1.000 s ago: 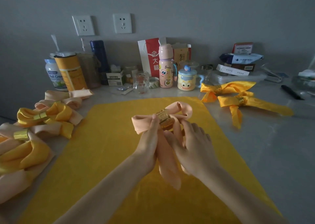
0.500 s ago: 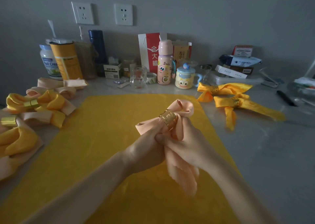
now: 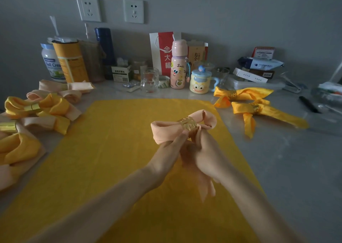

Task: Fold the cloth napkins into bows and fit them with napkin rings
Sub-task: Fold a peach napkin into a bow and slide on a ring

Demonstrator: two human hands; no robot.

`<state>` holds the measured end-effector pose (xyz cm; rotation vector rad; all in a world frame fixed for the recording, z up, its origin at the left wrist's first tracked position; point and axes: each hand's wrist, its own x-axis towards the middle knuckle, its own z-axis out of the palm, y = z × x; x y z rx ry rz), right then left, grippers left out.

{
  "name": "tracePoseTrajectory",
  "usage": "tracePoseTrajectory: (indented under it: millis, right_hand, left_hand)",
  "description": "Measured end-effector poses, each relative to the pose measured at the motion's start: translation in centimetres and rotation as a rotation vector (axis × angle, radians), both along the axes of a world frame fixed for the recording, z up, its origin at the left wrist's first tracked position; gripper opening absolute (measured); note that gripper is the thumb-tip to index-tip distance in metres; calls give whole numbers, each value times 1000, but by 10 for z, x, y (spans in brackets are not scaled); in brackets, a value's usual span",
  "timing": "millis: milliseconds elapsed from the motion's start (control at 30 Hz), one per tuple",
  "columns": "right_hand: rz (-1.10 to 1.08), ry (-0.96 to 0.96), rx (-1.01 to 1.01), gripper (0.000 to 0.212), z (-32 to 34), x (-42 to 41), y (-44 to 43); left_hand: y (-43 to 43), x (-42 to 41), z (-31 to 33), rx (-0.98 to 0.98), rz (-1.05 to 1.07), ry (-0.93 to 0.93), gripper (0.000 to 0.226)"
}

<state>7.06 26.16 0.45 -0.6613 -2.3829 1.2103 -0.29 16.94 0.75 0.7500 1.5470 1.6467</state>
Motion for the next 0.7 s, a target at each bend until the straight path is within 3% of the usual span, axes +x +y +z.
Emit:
tracePoseTrajectory:
  millis: [100, 267, 333, 400, 467, 533, 633, 700]
  right_hand:
    - [-65, -48, 87, 17, -1, -1, 3]
    - [-161, -109, 209, 17, 3, -2, 3]
    - [-92, -18, 69, 12, 7, 0, 7]
    - [46, 88, -84, 25, 18, 7, 12]
    - [182, 146, -176, 31, 29, 13, 13]
    - [230, 175, -47, 19, 31, 14, 14]
    - [177, 76, 223, 24, 20, 11, 12]
    - [205, -20, 377, 30, 14, 12, 7]
  left_hand:
    - [-1, -1, -4, 23, 82, 4, 36]
    - [0, -4, -13, 33, 76, 14, 37]
    - [0, -11, -13, 62, 15, 171, 31]
    - [1, -22, -9, 19, -60, 415, 19]
    - [0, -34, -1, -53, -32, 548, 26]
    - [-2, -44, 8, -19, 35, 416, 28]
    - [-7, -53, 22, -33, -85, -202, 26]
    - [-10, -60, 26, -112, -214, -261, 43]
